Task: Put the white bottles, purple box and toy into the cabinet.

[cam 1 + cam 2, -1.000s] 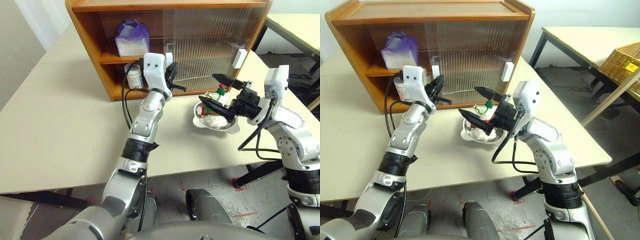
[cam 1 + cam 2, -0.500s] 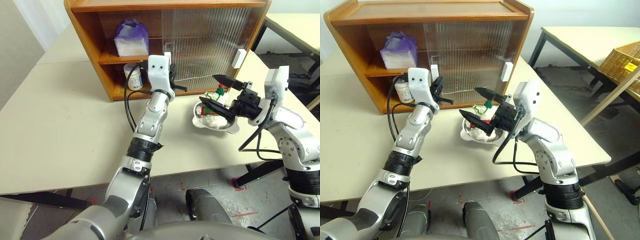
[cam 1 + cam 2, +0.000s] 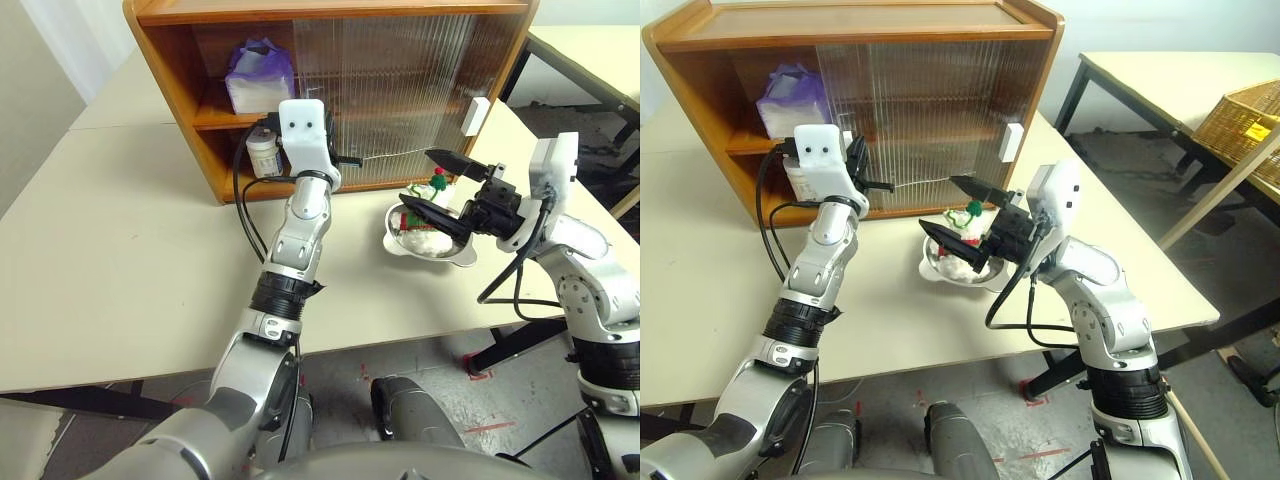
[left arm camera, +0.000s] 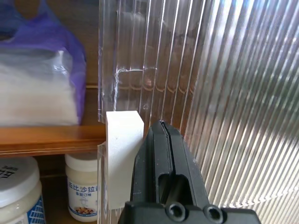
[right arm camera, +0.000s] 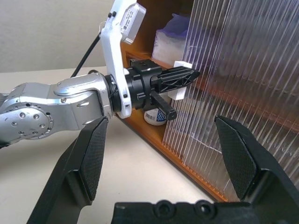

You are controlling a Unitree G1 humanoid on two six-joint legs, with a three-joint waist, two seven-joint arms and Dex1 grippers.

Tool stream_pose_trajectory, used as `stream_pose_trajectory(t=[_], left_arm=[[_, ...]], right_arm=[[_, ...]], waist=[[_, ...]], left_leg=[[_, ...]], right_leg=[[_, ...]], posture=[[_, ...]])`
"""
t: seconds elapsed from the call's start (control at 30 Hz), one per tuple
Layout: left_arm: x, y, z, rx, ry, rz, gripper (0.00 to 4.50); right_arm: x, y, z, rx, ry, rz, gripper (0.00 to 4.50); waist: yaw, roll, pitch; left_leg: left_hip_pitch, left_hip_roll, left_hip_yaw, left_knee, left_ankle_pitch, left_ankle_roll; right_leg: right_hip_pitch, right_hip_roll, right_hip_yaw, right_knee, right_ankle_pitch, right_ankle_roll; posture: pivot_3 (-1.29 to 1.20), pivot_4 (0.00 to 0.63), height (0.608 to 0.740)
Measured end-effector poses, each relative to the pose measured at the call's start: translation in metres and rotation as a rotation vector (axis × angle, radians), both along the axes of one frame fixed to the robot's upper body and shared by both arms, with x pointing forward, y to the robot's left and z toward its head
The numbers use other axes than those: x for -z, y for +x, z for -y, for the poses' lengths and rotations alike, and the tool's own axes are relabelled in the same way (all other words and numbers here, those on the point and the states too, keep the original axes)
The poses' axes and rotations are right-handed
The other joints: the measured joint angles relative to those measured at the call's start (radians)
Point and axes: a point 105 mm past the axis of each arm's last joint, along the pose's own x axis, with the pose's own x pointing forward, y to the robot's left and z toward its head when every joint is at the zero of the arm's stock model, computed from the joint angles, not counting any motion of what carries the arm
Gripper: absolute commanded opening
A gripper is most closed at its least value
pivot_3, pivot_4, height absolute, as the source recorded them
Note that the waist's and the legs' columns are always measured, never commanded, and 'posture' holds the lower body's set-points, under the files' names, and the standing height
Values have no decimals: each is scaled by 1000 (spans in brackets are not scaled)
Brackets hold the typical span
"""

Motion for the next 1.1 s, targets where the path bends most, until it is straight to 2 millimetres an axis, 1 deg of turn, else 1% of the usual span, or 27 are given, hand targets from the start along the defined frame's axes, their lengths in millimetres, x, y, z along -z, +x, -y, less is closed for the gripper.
stream_pose_trajectory(t=[0.27,0.47,0.83,1.1], left_arm=[[5,-3,-20,-64,-3,-17,23],[11,-6,-29,-88,5,-40,23],[14,-7,-62,-216,6,-51,23],[15,-11,-82,-295,15,-49,23]], right_arm=[[0,0,0,-5,0,-1,4500],[1,0,-1,-13,3,-3,4500],[1,1,-5,-40,11,-6,4500],[1,3,-8,-54,14,-9,4500]], waist=[[0,0,0],[5,0,0],[14,0,0],[26,0,0]], left_leg=[[0,0,0,0,0,0],[0,0,0,0,0,0],[0,0,0,-1,0,0],[1,0,0,-1,0,0]], right_leg=[[0,0,0,0,0,0],[0,0,0,0,0,0],[0,0,0,1,0,0],[0,0,0,1,0,0]], posture=[[-50,77,740],[-32,77,740],[-4,72,740],[7,70,740]])
